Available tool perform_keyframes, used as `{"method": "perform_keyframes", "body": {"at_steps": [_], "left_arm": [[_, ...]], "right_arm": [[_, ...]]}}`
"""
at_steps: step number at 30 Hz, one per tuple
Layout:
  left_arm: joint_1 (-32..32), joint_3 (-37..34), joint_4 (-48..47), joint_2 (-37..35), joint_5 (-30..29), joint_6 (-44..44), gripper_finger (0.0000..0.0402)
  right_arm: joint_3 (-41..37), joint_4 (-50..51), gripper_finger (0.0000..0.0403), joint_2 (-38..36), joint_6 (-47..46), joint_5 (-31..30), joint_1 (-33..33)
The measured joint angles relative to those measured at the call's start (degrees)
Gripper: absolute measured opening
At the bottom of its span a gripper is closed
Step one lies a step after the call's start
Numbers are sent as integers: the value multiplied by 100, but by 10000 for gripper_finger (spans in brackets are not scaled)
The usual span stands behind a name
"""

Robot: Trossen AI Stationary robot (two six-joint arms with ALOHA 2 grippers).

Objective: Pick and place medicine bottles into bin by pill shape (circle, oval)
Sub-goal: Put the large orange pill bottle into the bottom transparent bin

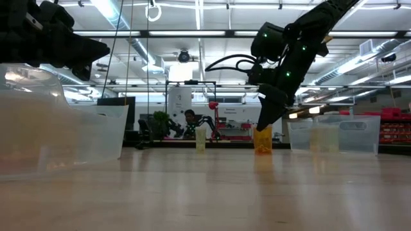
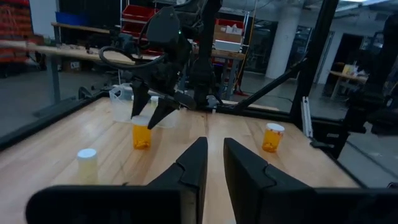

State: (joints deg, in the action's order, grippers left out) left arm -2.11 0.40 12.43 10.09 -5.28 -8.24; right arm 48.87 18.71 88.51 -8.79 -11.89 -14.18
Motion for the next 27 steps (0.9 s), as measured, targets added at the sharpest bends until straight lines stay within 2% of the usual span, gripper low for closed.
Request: {"method": "perform_keyframes", "body": {"at_steps": [6,12,20,27], "left_arm": [[1,0,-36,102,0,-376,64],[2,127,-37,784,-4,-466,78],[2,684,32,2036,-226,-324,139],[1,1021,38,2710,-207,-315,188]], "right_arm": [[423,-16,229,0,-46,55,257],[1002,-6,229,0,-143,171,581],[1415,-4,229,0,-329,213,1016],[1604,-2,229,0,-473,158,1341]]}}
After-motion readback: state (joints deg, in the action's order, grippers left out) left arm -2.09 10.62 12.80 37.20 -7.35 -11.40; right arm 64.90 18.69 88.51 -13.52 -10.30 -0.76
